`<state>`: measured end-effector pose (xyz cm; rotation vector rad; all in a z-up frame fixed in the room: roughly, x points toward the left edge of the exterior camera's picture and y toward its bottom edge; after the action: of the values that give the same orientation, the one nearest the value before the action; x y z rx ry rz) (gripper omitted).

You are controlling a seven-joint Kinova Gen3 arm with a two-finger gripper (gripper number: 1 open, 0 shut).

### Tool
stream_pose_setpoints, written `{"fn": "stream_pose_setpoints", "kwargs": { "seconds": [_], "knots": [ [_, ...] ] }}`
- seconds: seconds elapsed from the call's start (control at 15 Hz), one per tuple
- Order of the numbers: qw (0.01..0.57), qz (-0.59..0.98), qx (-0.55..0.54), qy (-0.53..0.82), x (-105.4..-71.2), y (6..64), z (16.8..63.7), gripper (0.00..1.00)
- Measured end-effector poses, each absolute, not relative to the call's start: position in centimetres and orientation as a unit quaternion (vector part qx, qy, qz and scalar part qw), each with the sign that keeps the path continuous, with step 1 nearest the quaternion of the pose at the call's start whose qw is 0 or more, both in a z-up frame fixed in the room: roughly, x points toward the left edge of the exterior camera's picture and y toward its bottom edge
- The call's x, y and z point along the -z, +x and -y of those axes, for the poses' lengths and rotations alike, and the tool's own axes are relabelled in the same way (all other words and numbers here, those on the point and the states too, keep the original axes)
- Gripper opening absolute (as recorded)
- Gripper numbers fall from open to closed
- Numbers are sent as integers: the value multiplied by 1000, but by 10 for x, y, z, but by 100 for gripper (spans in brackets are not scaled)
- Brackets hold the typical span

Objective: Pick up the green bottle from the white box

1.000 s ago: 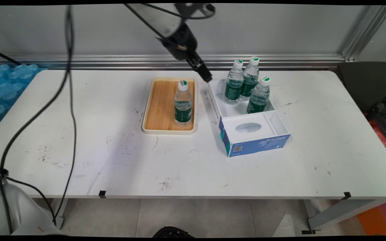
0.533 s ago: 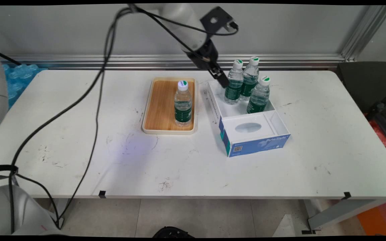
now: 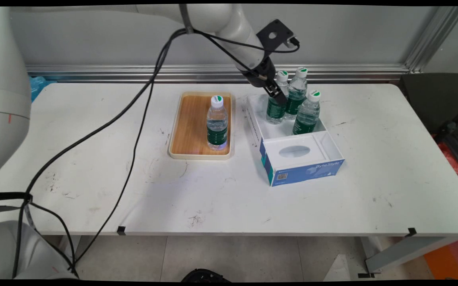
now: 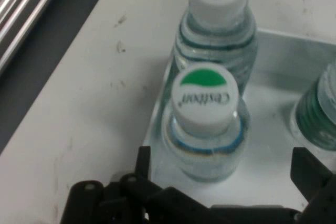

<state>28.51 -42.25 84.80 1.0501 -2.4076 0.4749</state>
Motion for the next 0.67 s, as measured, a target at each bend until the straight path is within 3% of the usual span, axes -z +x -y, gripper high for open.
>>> {"fn": "stream_pose_setpoints", "kwargs": {
  "seconds": [0.53, 0.6, 0.67],
  "knots": [
    [242, 873, -184, 382, -830, 274, 442, 100],
    [243, 872, -184, 383, -829, 273, 443, 0],
    [244, 872, -185, 383, -828, 273, 444, 0]
  ]
}}
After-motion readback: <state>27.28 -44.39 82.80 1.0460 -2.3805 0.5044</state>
